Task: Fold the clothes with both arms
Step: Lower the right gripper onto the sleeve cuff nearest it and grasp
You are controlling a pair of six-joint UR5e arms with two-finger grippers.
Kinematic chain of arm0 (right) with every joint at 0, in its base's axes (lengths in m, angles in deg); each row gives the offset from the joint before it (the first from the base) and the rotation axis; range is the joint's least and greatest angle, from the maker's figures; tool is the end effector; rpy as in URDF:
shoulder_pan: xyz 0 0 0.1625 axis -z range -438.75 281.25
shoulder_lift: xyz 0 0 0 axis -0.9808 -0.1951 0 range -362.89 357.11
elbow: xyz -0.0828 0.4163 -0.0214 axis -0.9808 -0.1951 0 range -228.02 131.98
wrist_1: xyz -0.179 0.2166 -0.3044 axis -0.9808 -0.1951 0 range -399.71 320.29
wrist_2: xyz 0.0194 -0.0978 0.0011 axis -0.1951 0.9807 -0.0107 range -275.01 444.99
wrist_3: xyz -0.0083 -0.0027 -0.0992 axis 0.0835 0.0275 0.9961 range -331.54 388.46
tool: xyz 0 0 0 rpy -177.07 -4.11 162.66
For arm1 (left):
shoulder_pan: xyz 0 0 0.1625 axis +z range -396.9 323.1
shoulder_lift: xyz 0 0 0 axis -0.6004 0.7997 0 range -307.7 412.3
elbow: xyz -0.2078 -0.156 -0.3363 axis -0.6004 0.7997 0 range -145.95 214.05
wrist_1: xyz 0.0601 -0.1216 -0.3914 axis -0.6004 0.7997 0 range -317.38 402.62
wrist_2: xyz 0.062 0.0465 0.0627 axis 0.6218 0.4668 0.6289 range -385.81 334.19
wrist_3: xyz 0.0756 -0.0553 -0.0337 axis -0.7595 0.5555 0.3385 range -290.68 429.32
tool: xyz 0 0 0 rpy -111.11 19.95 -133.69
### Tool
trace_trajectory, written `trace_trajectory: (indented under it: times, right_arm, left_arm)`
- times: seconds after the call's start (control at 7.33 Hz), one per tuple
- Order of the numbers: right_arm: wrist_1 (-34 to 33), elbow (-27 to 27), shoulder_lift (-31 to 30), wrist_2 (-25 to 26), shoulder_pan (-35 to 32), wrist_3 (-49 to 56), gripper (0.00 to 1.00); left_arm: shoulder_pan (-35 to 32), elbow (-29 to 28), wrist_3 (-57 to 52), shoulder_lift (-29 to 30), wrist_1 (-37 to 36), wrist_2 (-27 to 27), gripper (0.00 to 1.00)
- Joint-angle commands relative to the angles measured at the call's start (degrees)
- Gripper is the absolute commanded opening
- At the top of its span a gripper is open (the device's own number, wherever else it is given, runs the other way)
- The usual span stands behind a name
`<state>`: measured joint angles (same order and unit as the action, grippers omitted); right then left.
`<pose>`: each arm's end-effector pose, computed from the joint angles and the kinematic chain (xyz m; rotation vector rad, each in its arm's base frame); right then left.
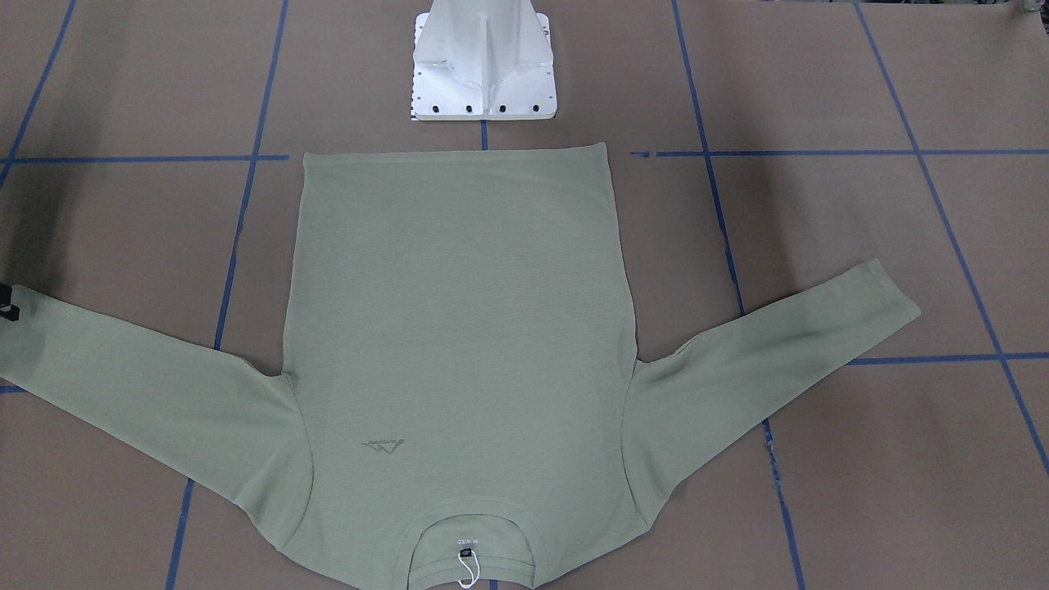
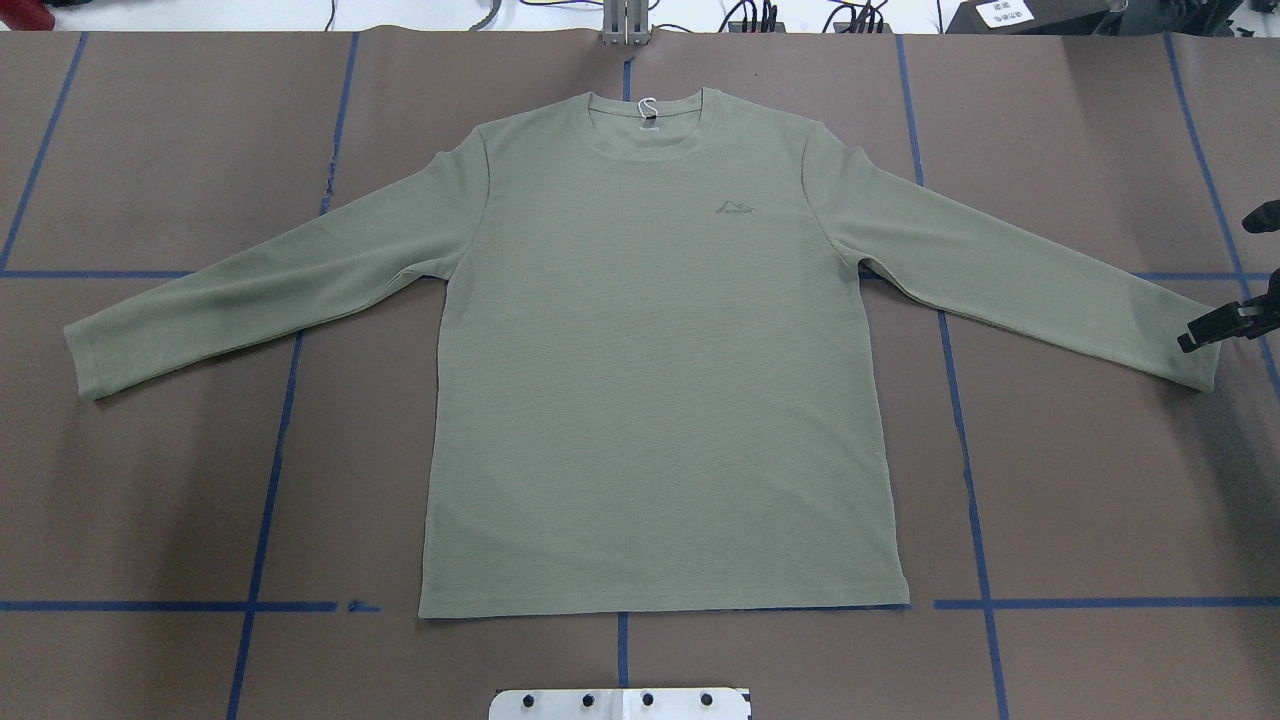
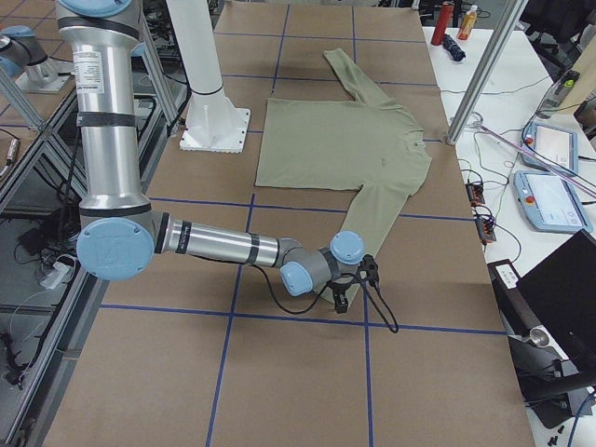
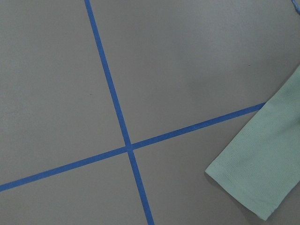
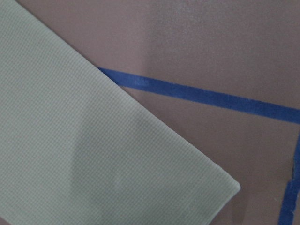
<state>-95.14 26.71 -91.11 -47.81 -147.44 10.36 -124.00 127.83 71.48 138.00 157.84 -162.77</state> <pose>-0.1256 -0.5026 0.7111 0.0810 -0.8140 -0.1902 -0.0363 -0.4817 0.6099 0.3707 0.8240 0.1886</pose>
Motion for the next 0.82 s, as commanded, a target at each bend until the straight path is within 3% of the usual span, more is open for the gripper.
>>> trace_trajectory:
  times: [0.0, 0.68]
  right_arm:
    - [-0.2, -0.1, -0.2, 0.0, 0.1, 0.0, 1.0]
    - [-0.2, -1.7, -0.1, 0.1, 0.3, 0.0, 0.99]
  left_arm:
    - [0.0, 0.0, -0.1, 0.0, 0.0, -0.1, 1.0]
    - [0.0, 0.4, 0.0, 0.1, 0.1, -0.2, 1.0]
